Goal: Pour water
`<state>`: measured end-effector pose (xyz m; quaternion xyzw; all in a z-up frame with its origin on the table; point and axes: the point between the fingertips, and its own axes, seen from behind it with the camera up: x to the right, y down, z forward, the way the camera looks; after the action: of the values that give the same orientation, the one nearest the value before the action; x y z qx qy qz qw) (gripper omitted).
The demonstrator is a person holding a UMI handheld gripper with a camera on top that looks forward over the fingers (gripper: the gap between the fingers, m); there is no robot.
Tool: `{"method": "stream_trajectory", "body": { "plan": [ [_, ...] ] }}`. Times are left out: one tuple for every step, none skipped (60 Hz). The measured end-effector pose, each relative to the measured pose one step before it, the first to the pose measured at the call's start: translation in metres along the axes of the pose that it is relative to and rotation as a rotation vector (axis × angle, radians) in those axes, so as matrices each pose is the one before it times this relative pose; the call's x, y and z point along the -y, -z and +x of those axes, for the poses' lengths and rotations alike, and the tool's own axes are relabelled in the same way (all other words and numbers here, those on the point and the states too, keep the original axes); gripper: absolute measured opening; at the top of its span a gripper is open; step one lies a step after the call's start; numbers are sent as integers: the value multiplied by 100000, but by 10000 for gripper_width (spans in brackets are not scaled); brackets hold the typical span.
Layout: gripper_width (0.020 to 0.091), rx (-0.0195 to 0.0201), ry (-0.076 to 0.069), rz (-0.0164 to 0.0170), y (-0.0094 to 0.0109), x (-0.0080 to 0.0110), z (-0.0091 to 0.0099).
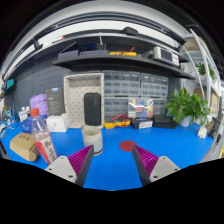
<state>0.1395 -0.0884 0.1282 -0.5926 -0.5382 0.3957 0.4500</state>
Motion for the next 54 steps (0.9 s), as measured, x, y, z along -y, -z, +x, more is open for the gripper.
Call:
{"method": "stream_trajectory", "body": {
  "plan": [
    [789, 749, 44, -885, 230, -423, -609],
    [787, 996, 118, -641, 201, -336, -529],
    [788, 1084, 113, -547, 234, -410, -703],
    [790, 1095, 153, -588, 195, -400, -704],
    [789, 1056, 88, -658, 178, -409, -718],
    [788, 1124, -9, -603, 166, -470, -791],
    [788, 1445, 129, -662, -240, 26, 206],
    [788, 994, -235, -322, 488, -982, -1838],
    [788, 1361, 53, -522, 204, -418, -946],
    [789, 1439, 145, -394, 152, -385, -981],
    [789, 1530, 149, -389, 125, -373, -909],
    [788, 1528, 221, -424, 113, -343, -885],
    [789, 1357, 212, -390, 141, -347, -867],
    [788, 1206, 292, -371, 75, -313, -809],
    [789, 1054, 268, -396, 41, -287, -753],
    [790, 1051, 217, -466, 9, -308, -762],
    [789, 1182, 232, -540, -29, -276, -768],
    [789, 1288, 167, -483, -53, -257, -769],
    [789, 1289, 216, -314, -22, -202, -765],
    [793, 1033, 222, -209, -73, -147, -668],
    [795, 948, 200, -182, -104, -150, -569],
    [800, 807, 155, -114, -110, -111, -583],
    [801, 781, 187, 9, -167, -72, -538],
    [802, 651, 125, -19, -160, -10, -528],
    [803, 643, 122, -8, -204, -1, -483],
    [801, 648, 210, 20, -267, 13, -361],
    [801, 394, 135, 106, -266, 70, -370],
    [802, 336, 141, 240, -262, 159, -313],
    [800, 270, 136, 411, -286, 204, -290],
    [801, 209, 106, 411, -309, 207, -271],
    [801, 63, 78, 337, -335, 200, -180],
    [803, -17, 97, 343, -372, 189, -172],
    [803, -66, 130, 319, -335, 211, -135],
    [802, -118, 174, 374, -360, 220, -78],
    [802, -95, 208, 378, -343, 234, -72],
    [803, -59, 179, 312, -313, 221, -103],
    [803, -95, 169, 305, -311, 221, -68],
    [801, -94, 262, 302, -367, 203, -53],
    [802, -140, 308, 329, -345, 221, -59],
    [802, -211, 392, 324, -367, 196, -18],
    [802, -198, 421, 331, -377, 202, -24],
    [801, -173, 372, 300, -357, 208, -31],
    [800, -69, 351, 310, -361, 190, -53],
    [801, -38, 289, 358, -365, 175, -60],
    [801, -64, 313, 349, -371, 166, -40],
    [800, -122, 332, 254, -354, 133, -14],
    [801, -209, 402, 220, -376, 132, 13],
    [800, -319, 449, 114, -359, 81, 13],
    [799, -268, 479, 94, -348, 64, 17],
    [798, -221, 459, 163, -329, 53, -26],
    [800, -77, 406, 205, -314, 67, -48],
    [799, -66, 323, 292, -317, 69, -55],
    [795, -20, 279, 282, -304, 44, -92],
    [788, 214, 344, 280, -275, 45, -109]
  ]
}}
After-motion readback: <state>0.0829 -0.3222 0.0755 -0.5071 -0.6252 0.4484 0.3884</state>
